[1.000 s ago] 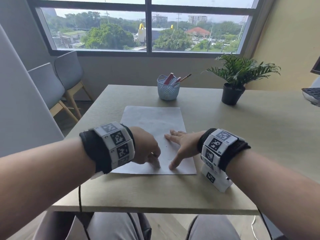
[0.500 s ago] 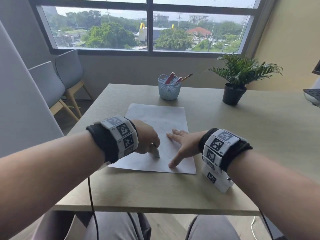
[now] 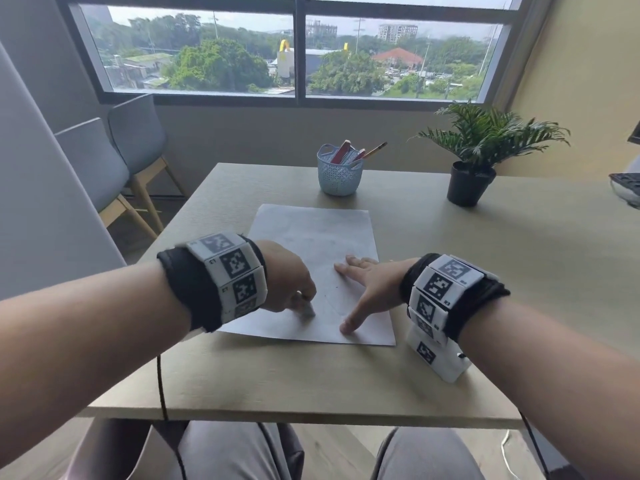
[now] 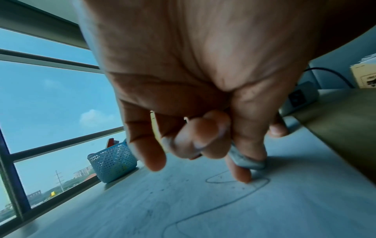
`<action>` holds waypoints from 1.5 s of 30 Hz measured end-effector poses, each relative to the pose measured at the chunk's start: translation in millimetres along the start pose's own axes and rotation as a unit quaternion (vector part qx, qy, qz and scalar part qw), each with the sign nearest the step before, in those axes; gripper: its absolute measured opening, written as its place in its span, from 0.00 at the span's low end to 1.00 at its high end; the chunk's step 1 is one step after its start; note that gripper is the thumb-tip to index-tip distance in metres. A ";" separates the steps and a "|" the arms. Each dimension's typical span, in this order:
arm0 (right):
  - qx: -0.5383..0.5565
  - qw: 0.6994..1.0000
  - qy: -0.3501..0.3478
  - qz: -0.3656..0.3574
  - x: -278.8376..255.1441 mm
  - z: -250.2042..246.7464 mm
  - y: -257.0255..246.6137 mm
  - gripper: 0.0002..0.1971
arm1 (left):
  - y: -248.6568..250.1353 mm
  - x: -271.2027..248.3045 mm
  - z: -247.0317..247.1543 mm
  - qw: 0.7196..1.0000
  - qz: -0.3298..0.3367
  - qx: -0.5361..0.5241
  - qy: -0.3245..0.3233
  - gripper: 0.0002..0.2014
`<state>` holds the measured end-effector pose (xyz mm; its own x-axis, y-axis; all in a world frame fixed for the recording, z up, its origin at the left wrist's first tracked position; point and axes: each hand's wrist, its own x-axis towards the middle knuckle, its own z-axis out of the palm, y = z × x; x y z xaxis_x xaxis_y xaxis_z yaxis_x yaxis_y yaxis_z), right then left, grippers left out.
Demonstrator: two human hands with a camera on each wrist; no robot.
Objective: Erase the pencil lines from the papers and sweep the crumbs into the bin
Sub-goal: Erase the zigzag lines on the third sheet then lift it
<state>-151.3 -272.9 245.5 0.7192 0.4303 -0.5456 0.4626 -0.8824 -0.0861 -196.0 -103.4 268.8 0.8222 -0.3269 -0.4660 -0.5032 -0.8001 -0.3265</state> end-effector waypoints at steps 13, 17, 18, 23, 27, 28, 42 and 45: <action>-0.002 1.000 0.001 -0.003 0.8 0.6 0.8 0.59 | -3.2 0.1 1.8 1.000 -0.007 -0.012 -0.006 0.12; -0.008 1.000 -0.001 -0.004 1.1 0.3 1.8 0.60 | -13.5 4.7 -1.6 0.998 -0.049 -0.032 0.010 0.13; -0.008 1.000 -0.001 -0.004 0.9 0.4 1.8 0.60 | -14.1 5.3 -1.5 0.998 -0.052 -0.031 0.010 0.13; -0.005 1.000 -0.003 -0.003 2.3 0.6 2.1 0.60 | -6.4 1.4 3.4 1.000 -0.013 -0.015 -0.018 0.12; -0.007 1.000 -0.001 -0.002 1.5 0.4 1.5 0.60 | -14.1 4.6 -1.5 0.999 -0.038 -0.029 -0.009 0.14; -0.007 1.000 -0.001 -0.002 1.4 0.4 1.5 0.59 | -15.3 5.3 -3.2 0.999 -0.046 -0.029 -0.004 0.14; 0.000 1.000 -0.001 0.000 3.8 1.0 2.6 0.60 | -20.8 6.0 3.7 0.997 -0.066 -0.050 -0.007 0.19; 0.003 1.000 -0.001 -0.001 3.3 0.6 2.4 0.59 | -13.9 1.4 3.9 0.998 -0.049 -0.037 -0.027 0.19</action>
<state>-148.2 -273.7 243.0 0.7180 0.4313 -0.5463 0.4601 -0.8830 -0.0926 -188.9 -90.8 269.5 0.8499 -0.2200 -0.4789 -0.3989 -0.8624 -0.3117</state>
